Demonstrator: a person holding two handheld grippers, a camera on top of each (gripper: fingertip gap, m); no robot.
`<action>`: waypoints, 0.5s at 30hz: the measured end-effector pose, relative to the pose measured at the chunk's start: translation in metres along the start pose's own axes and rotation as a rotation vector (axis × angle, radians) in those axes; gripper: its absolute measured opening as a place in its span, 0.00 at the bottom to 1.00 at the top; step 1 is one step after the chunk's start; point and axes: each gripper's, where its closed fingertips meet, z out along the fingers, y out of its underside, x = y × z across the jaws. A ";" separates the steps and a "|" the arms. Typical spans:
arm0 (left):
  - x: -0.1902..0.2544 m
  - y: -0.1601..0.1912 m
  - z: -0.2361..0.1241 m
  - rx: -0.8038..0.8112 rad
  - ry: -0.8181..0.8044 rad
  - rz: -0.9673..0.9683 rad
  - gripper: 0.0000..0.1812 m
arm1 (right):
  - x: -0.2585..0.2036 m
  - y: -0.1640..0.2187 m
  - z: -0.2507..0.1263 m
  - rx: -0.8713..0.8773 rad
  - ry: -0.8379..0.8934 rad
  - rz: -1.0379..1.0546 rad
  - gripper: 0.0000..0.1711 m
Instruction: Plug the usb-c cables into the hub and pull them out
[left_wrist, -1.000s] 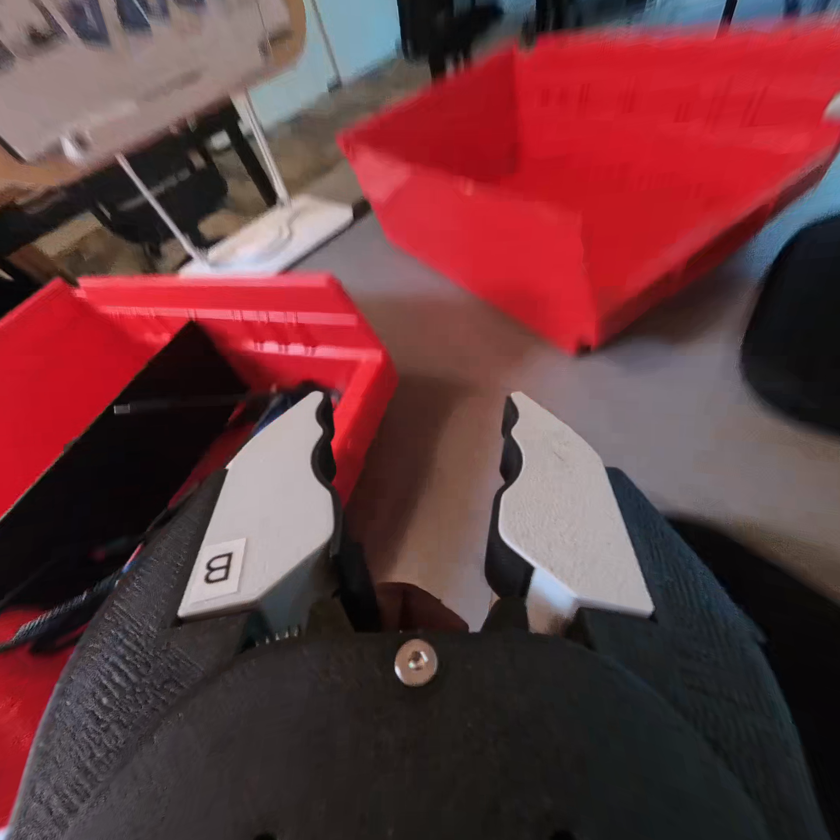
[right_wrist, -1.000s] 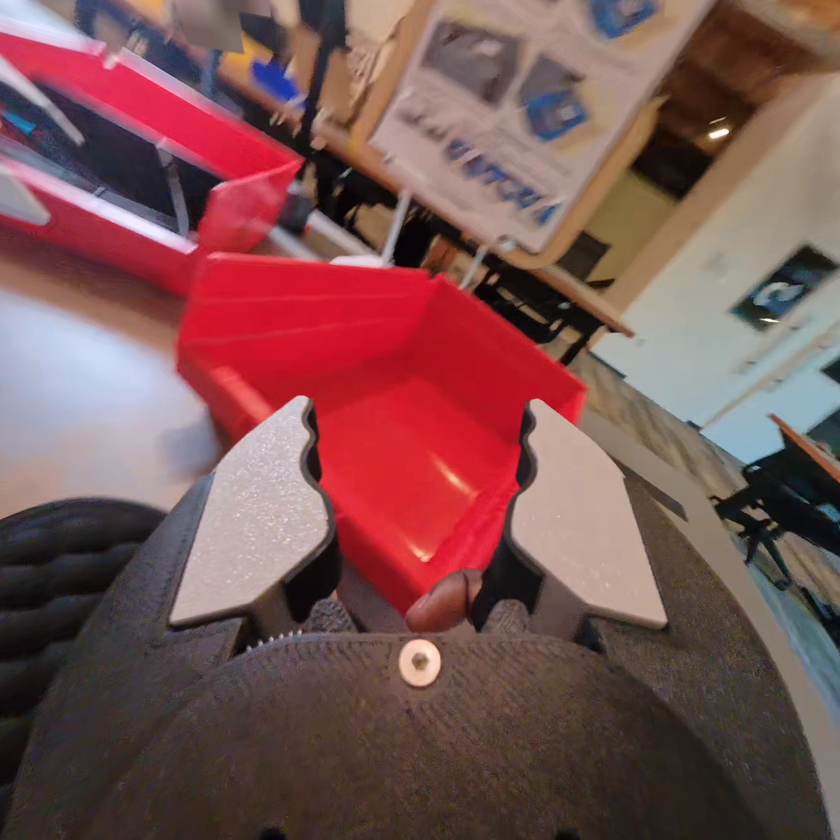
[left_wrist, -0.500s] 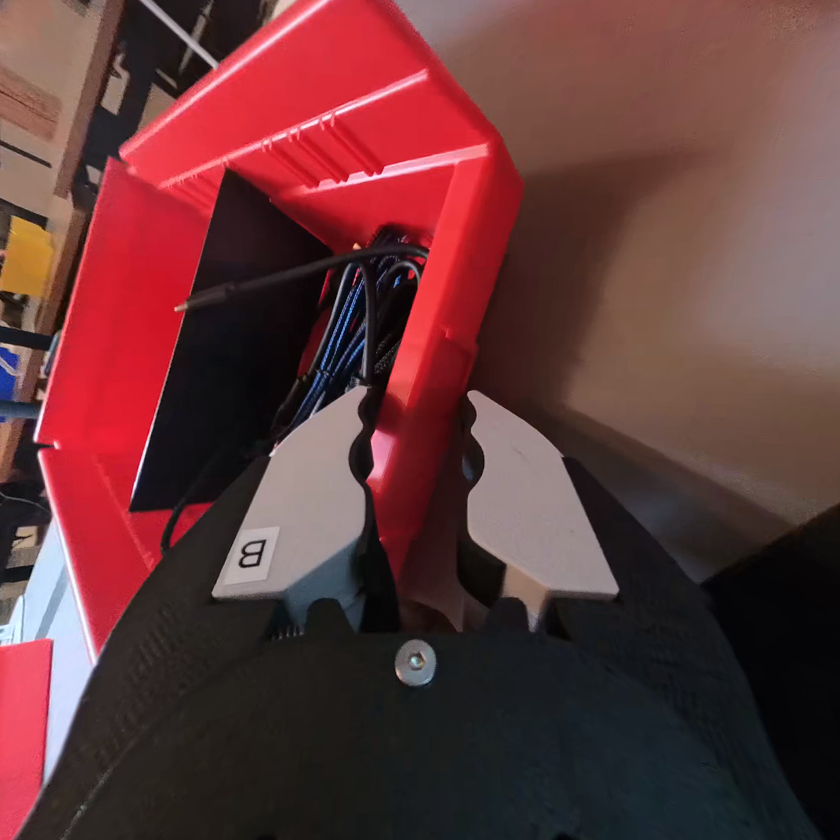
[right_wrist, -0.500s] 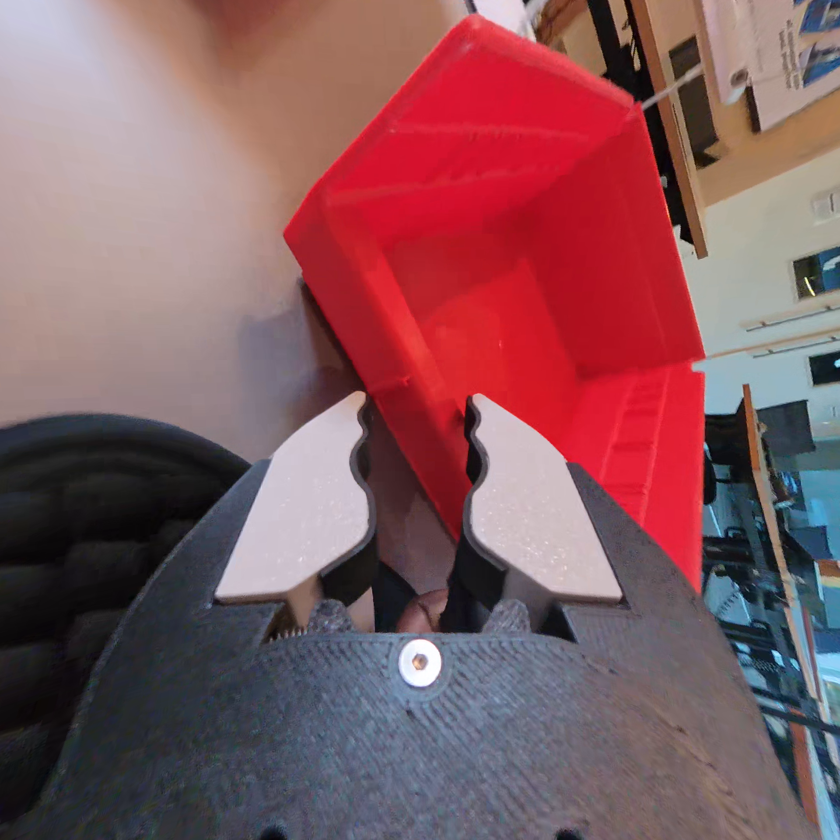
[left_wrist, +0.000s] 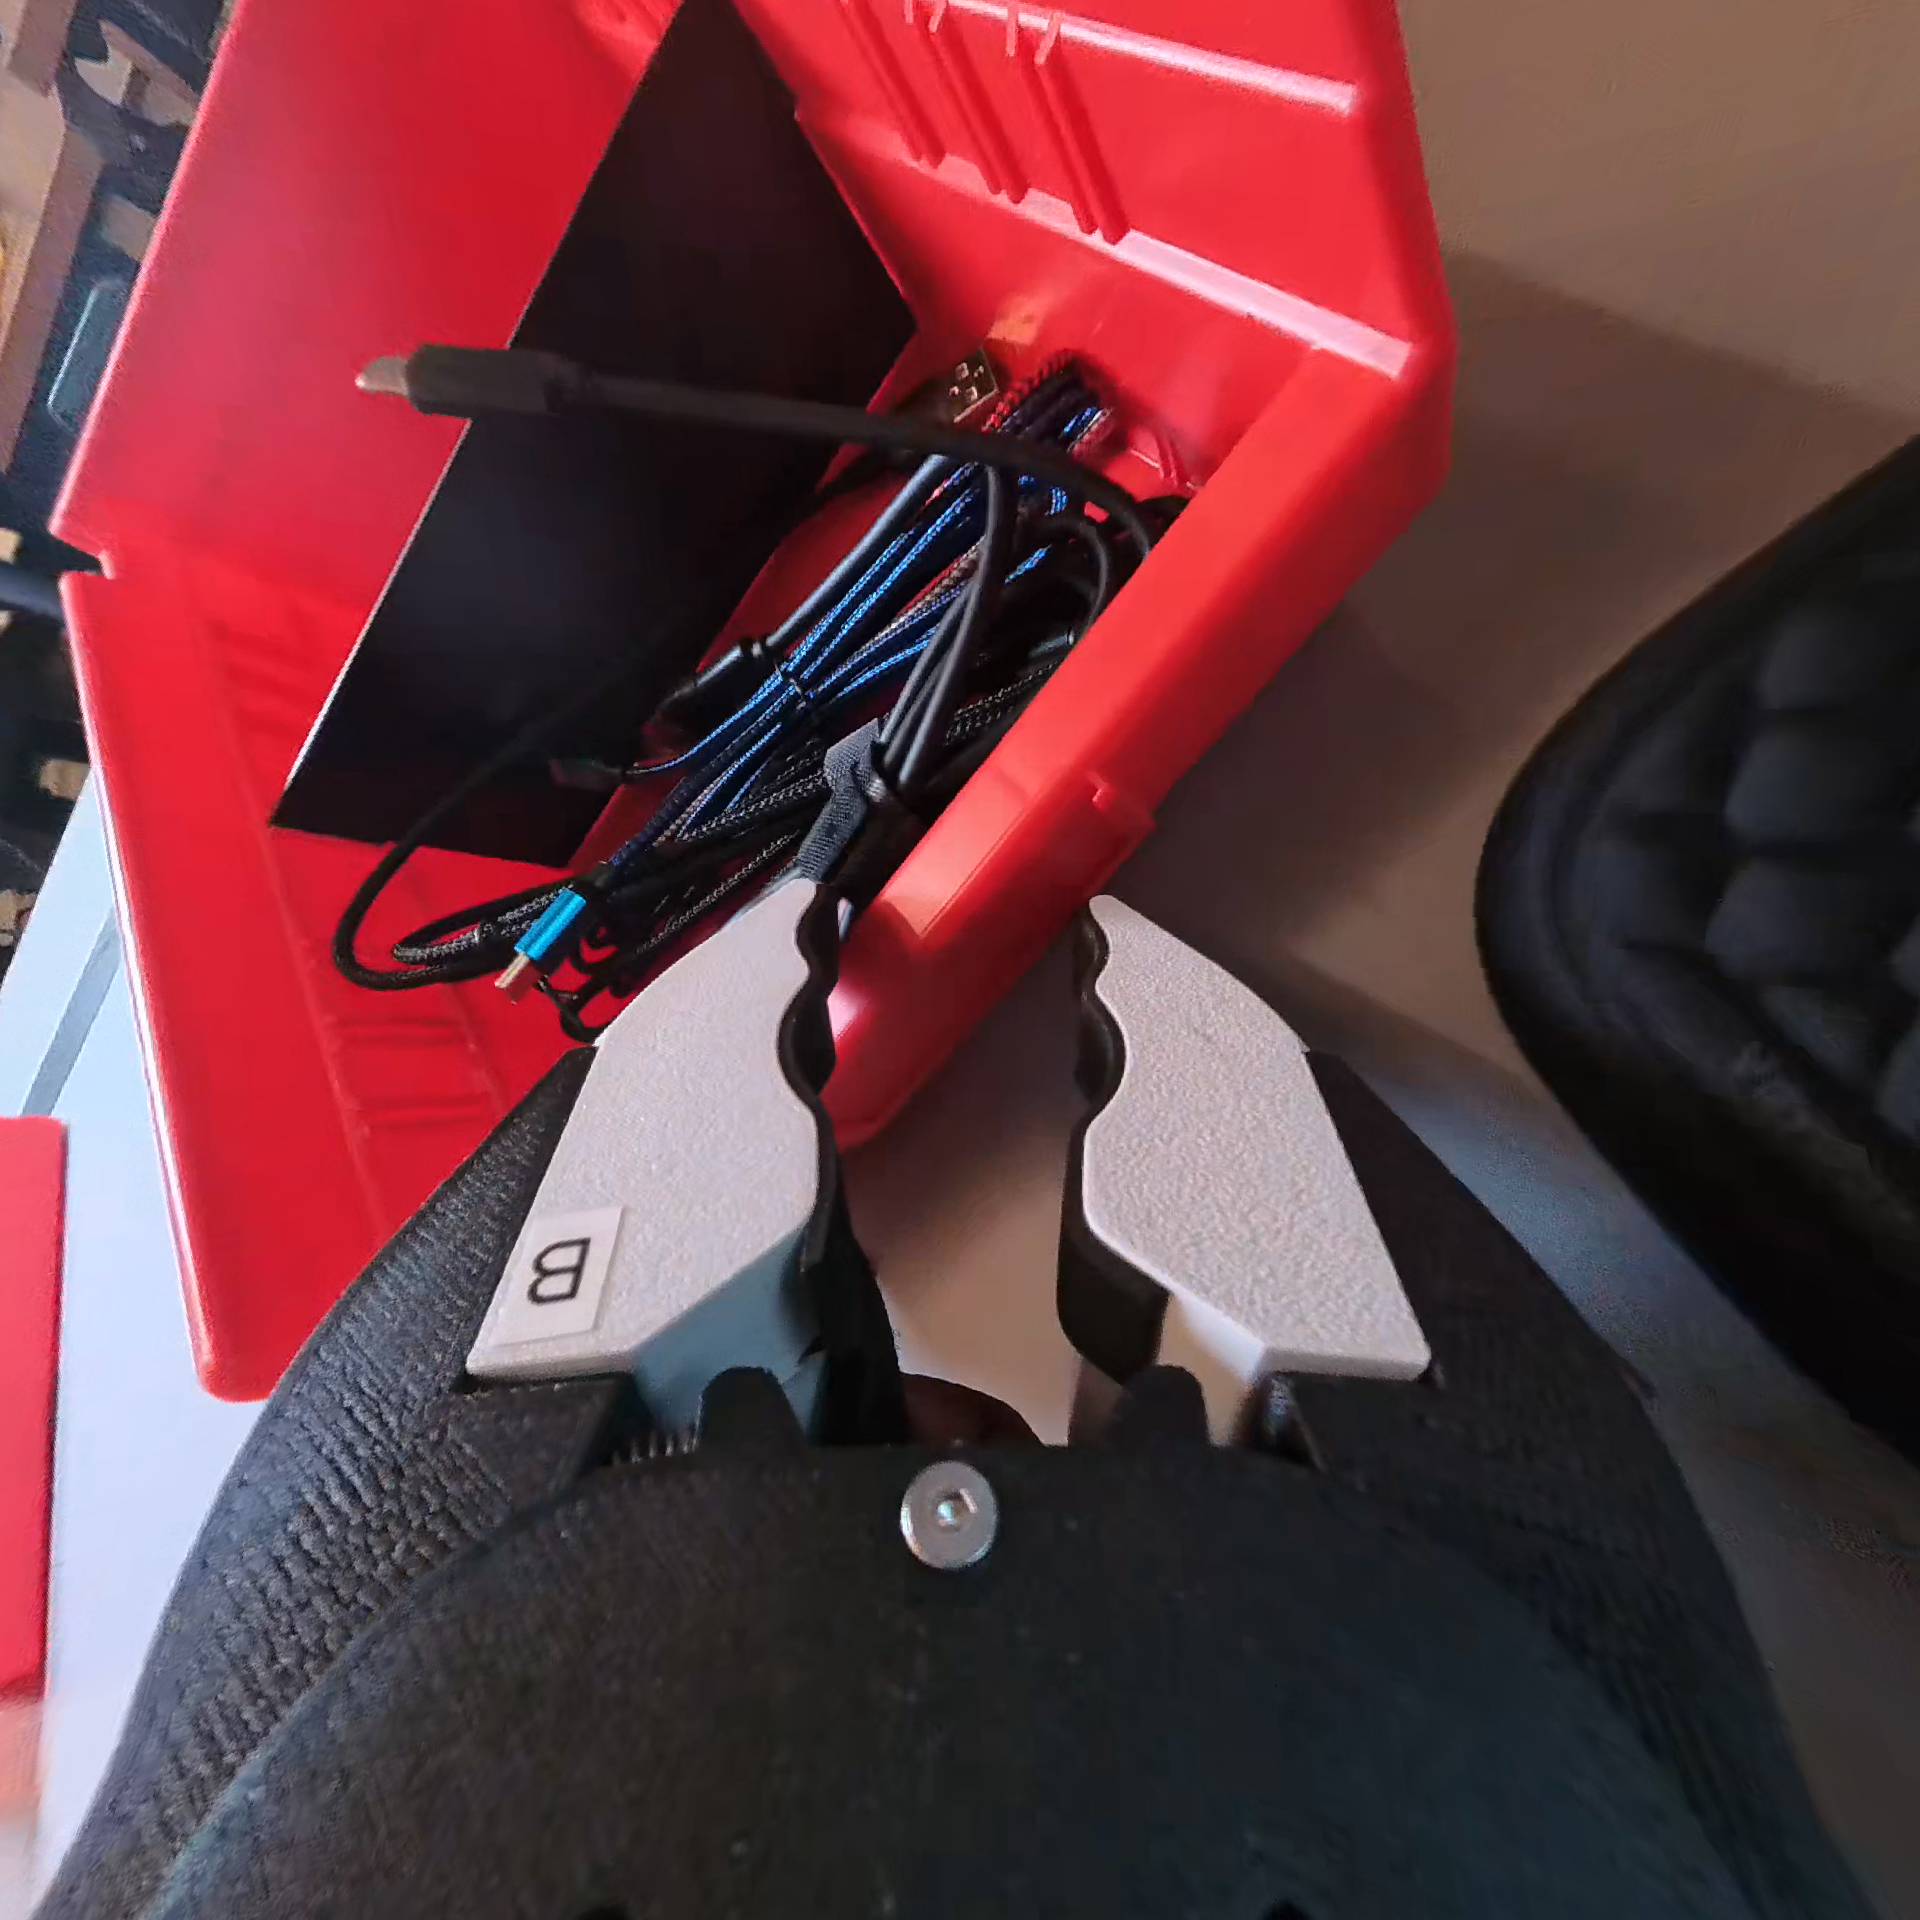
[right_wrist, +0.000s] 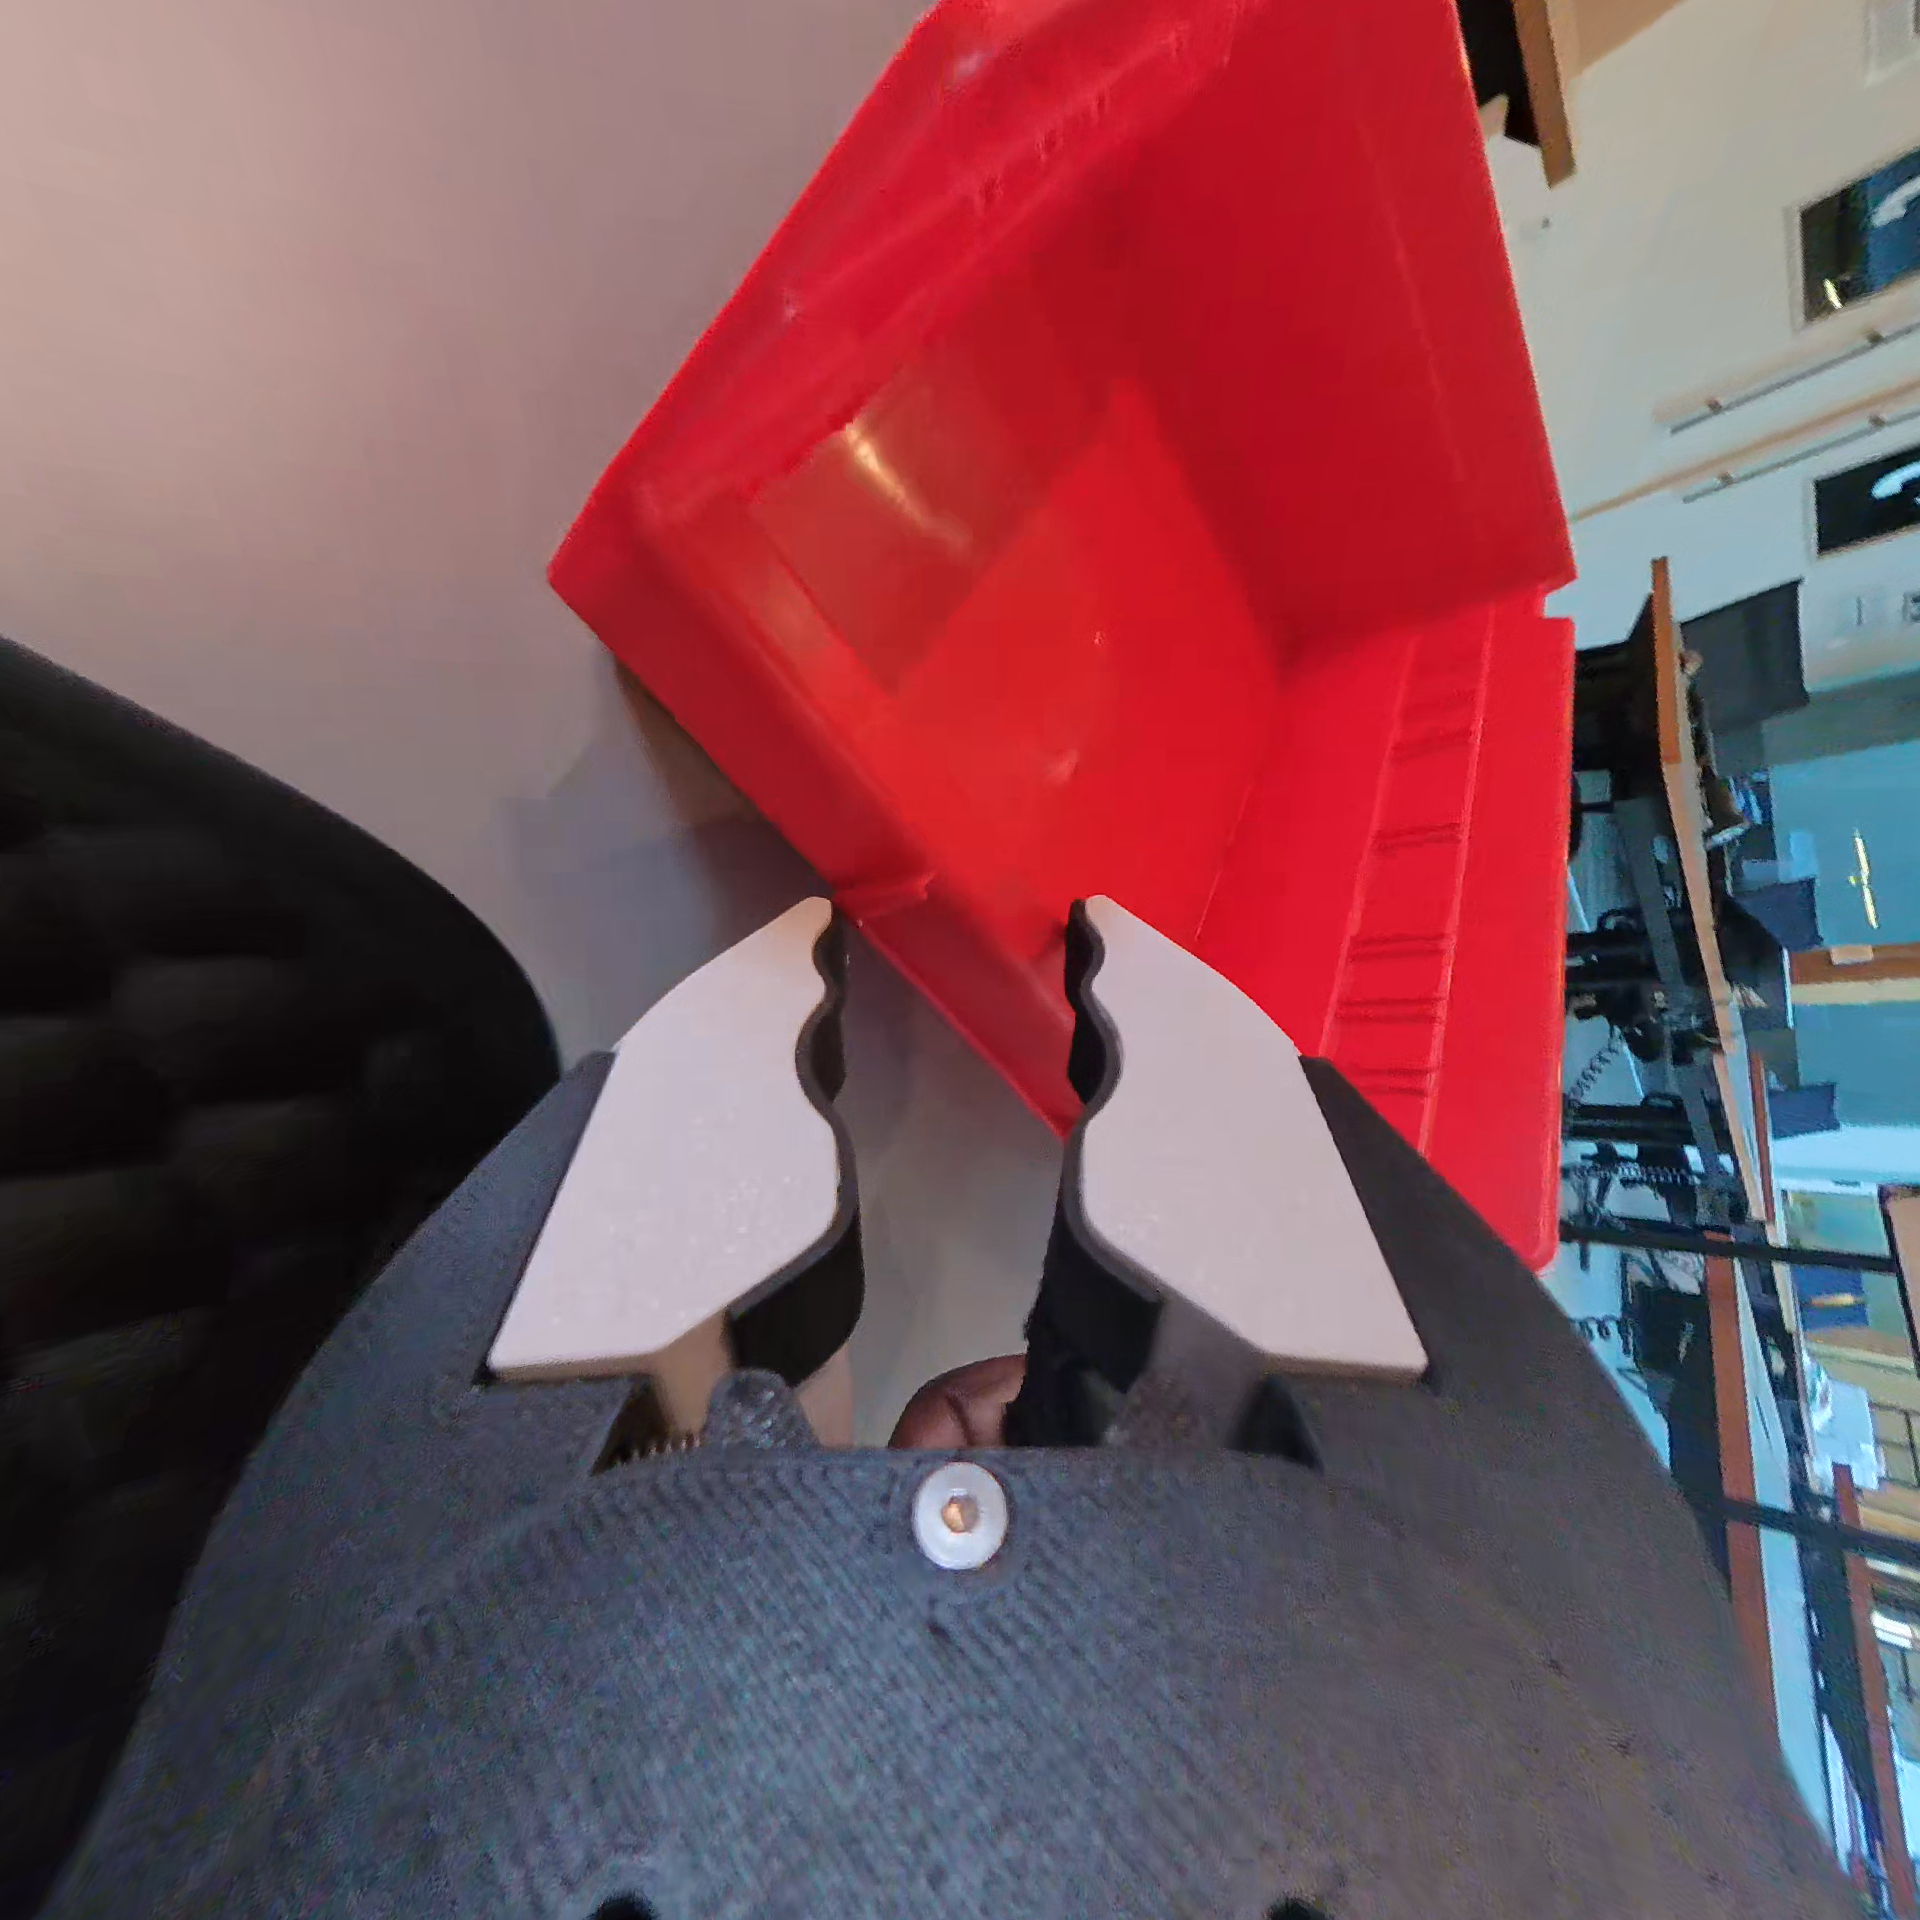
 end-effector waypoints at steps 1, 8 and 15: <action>-0.002 0.005 -0.003 -0.005 -0.005 -0.004 0.25 | 0.005 0.008 0.000 -0.004 0.013 0.012 0.24; -0.017 0.045 -0.024 -0.059 0.028 -0.026 0.24 | 0.035 0.069 -0.014 0.009 0.059 0.087 0.24; -0.018 0.074 -0.048 -0.151 0.073 -0.032 0.25 | 0.049 0.110 -0.032 0.008 0.106 0.138 0.24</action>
